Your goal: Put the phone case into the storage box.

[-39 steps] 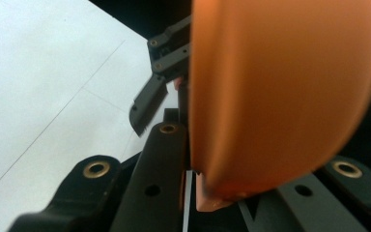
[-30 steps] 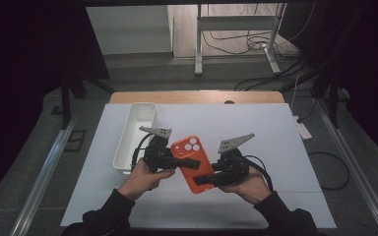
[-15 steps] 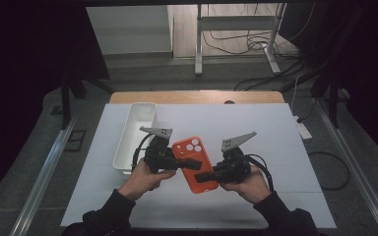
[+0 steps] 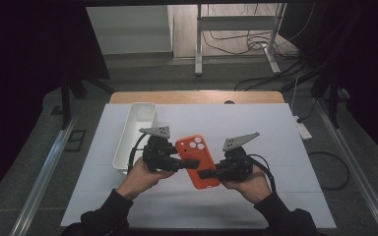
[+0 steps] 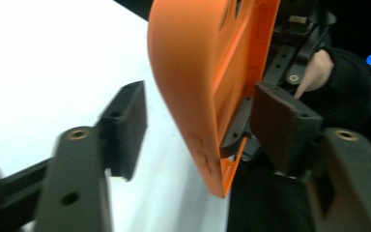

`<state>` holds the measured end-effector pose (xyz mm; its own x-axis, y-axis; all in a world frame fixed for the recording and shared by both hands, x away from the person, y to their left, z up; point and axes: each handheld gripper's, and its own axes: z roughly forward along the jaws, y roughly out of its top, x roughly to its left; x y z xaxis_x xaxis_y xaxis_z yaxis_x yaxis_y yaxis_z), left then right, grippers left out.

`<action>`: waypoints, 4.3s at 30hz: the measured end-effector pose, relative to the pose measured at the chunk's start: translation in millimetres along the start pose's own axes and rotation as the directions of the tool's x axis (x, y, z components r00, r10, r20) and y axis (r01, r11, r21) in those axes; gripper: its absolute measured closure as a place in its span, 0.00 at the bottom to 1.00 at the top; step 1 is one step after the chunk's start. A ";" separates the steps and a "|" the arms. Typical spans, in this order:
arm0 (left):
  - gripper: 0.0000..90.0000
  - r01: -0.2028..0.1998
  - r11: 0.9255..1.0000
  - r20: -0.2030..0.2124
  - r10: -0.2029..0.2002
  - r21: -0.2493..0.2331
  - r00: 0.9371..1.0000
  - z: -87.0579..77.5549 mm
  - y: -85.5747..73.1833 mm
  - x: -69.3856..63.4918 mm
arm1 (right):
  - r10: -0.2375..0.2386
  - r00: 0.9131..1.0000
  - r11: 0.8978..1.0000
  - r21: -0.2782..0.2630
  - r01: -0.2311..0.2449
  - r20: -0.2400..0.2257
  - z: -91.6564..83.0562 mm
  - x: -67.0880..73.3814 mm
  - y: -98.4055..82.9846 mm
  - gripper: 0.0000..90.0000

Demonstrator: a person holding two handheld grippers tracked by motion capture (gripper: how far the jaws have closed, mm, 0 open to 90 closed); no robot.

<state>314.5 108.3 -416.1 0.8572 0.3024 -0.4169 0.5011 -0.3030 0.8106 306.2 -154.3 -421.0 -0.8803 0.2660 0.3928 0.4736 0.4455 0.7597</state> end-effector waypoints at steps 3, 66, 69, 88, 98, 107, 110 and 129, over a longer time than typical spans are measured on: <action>0.28 -0.002 1.000 -0.056 0.002 -0.004 0.998 -2.2 -0.3 1.0 | 0.019 0.999 1.000 -0.011 -0.018 0.027 -3.2 -3.7 -1.4 0.94; 0.92 0.193 0.977 -0.187 -0.174 0.088 0.967 -0.6 -1.4 5.8 | -0.043 0.962 0.999 0.027 0.037 0.271 4.6 -3.6 -6.6 0.94; 0.96 0.210 0.974 -0.187 -0.191 0.087 0.964 -1.6 -1.6 6.3 | -0.048 0.960 0.999 0.030 0.042 0.277 4.5 -3.0 -6.5 0.94; 0.99 0.330 0.943 -0.152 -0.320 0.048 0.935 1.5 -3.3 8.3 | -0.048 0.949 0.999 0.032 0.040 0.311 9.8 -3.2 -7.9 0.82; 0.99 0.321 0.946 -0.199 -0.307 0.044 0.931 1.4 -3.3 7.7 | -0.081 0.938 0.997 0.032 0.075 0.336 10.7 -1.1 -6.8 0.60; 0.99 0.307 0.951 -0.233 -0.290 0.038 0.928 -2.5 -3.1 8.8 | -0.078 0.940 0.996 0.056 0.063 0.331 11.3 -0.6 -5.8 0.46; 0.99 0.303 0.952 -0.236 -0.285 0.040 0.929 -4.1 -3.2 9.6 | -0.073 0.939 0.997 0.057 0.057 0.335 10.4 -0.4 -5.1 0.42; 0.99 0.284 0.958 -0.265 -0.265 0.038 0.927 -17.3 0.3 14.4 | -0.054 0.916 0.999 0.028 0.047 0.396 0.5 -0.3 -9.9 0.23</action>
<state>325.0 128.2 -414.8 0.6308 0.6000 -0.4922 0.7282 -0.2384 0.6426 301.8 -158.4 -428.9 -0.8216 0.5586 0.1135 0.4324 0.4810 0.7627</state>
